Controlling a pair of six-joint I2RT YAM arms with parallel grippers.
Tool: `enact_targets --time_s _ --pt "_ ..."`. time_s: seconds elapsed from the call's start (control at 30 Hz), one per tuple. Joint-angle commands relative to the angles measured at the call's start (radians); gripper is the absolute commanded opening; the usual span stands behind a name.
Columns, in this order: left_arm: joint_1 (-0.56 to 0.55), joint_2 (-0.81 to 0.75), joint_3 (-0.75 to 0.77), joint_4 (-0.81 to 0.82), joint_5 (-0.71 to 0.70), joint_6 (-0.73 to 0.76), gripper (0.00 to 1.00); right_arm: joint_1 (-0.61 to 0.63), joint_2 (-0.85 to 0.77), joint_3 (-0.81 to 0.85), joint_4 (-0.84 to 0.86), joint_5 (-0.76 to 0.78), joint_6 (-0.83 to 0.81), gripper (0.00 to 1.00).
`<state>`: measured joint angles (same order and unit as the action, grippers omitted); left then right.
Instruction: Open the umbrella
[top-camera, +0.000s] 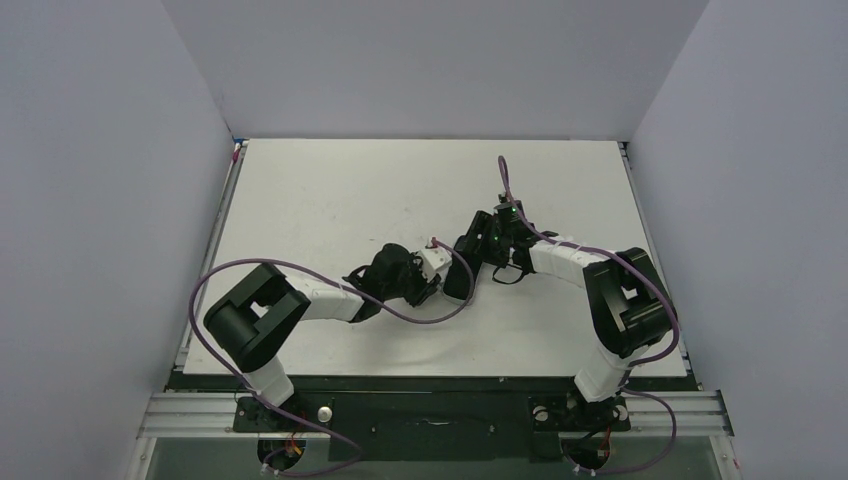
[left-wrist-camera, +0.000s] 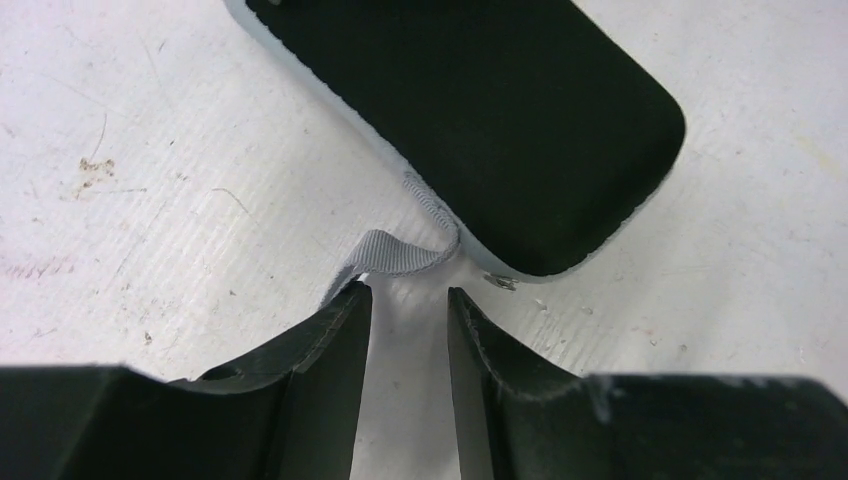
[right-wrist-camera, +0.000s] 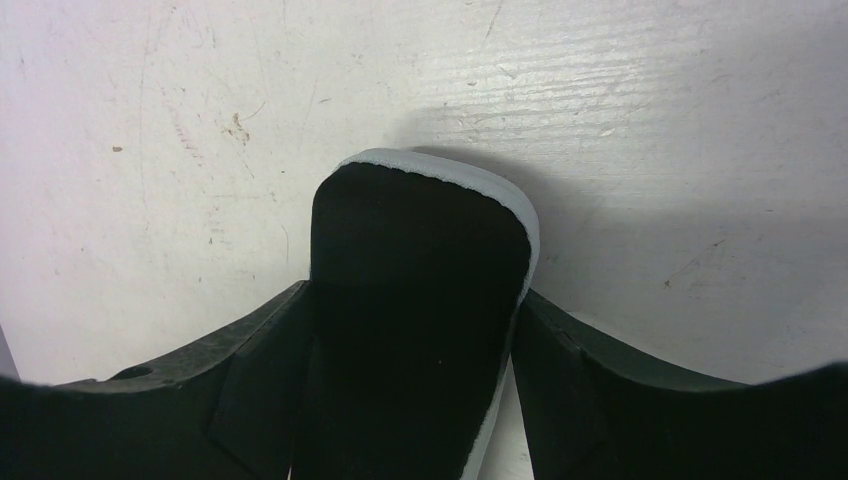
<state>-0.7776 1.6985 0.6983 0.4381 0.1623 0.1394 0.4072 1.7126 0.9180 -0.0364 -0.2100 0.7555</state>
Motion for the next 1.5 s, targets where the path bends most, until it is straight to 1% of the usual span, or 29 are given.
enact_targets --time_s 0.0,0.07,0.2,0.33,0.47,0.73,1.1,1.2,1.27,1.3,1.4,1.47 --pt "-0.007 -0.012 -0.002 0.072 0.116 0.093 0.32 0.014 0.022 -0.047 -0.165 0.039 -0.05 0.0" --pt "-0.012 -0.018 -0.029 0.079 0.168 0.115 0.33 0.007 0.029 -0.044 -0.162 0.035 -0.046 0.0" --pt "-0.023 -0.046 -0.075 0.089 0.222 0.105 0.35 -0.008 0.04 -0.041 -0.156 0.027 -0.021 0.0" --pt "-0.042 -0.042 -0.104 0.125 0.202 0.121 0.36 -0.009 0.031 -0.047 -0.154 0.017 -0.028 0.0" --pt "-0.039 -0.012 -0.083 0.15 0.177 0.103 0.36 -0.009 0.03 -0.055 -0.148 0.013 -0.026 0.0" --pt "-0.03 0.051 -0.023 0.169 0.175 0.148 0.37 -0.014 0.028 -0.065 -0.141 -0.002 -0.027 0.0" --pt "0.008 0.093 0.033 0.153 0.239 0.249 0.37 -0.032 0.037 -0.081 -0.123 -0.018 -0.017 0.0" --pt "0.012 0.097 0.046 0.137 0.289 0.26 0.35 -0.045 0.04 -0.087 -0.109 -0.023 0.006 0.0" --pt "0.009 0.099 0.054 0.123 0.314 0.248 0.31 -0.052 0.044 -0.087 -0.099 -0.033 0.022 0.0" --pt "0.009 0.101 0.058 0.115 0.318 0.239 0.26 -0.053 0.045 -0.085 -0.093 -0.042 0.031 0.0" --pt "0.002 0.103 0.063 0.096 0.332 0.2 0.17 -0.063 0.048 -0.088 -0.078 -0.05 0.063 0.0" --pt "-0.005 0.097 0.055 0.094 0.326 0.185 0.07 -0.069 0.045 -0.092 -0.06 -0.045 0.087 0.0"
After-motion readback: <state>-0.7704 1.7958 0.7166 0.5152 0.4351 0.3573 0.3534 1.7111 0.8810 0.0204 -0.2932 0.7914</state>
